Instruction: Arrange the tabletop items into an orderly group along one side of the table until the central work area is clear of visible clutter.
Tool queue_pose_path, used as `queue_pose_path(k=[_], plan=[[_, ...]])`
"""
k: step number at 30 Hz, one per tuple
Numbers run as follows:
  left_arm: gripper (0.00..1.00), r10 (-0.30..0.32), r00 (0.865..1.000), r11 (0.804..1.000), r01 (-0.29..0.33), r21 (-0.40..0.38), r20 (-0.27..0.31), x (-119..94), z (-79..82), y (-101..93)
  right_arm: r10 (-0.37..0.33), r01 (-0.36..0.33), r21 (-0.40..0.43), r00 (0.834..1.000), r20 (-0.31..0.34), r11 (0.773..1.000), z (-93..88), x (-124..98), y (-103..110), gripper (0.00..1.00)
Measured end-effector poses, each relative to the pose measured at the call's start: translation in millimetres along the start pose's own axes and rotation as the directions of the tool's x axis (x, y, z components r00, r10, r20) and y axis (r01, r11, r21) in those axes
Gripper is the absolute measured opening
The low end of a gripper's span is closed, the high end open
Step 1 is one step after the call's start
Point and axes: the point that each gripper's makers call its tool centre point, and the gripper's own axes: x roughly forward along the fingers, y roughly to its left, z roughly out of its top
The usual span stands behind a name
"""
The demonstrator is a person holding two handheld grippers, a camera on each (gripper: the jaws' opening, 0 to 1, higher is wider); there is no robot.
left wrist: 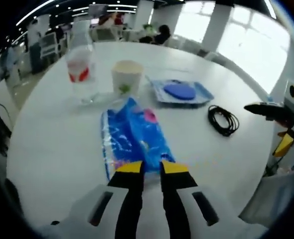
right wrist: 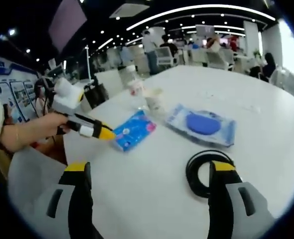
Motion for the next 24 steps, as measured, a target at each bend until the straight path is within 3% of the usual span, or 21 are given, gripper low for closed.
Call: queue_pose_path(k=[5,9,15,18,24], plan=[[0.00,0.001,1.000,1.000,-0.001,-0.017,-0.011,-4,-1.4,2.4,0.007,-0.007,-0.004,1.000,0.000,1.000,-0.7,1,1,0.96],[0.00,-0.049,0.999,0.999,0.049,-0.020,-0.006,-9,4.5,-7.0,0.014,-0.014,-0.005,1.000,0.000,1.000,-1.3,2,2,0.96],[0.00,-0.112,0.993,0.990,0.115,0.087,-0.039,-16,6.0,-23.2,0.025,-0.025,-0.005,1.000,0.012,1.000,-0.1,2,4,0.96],[0.00,-0.189,0.981,0.975,0.192,0.111,-0.036,-23,12.3,-39.5,0.029,-0.028,-0.007,0.999,0.029,1.000,3.2,2,4,0.95],[0.00,-0.238,0.970,0.951,0.242,0.192,-0.041,-35,16.1,-55.5,0.044,-0.044,0.002,0.996,0.074,0.999,10.9,1,6,0.94]])
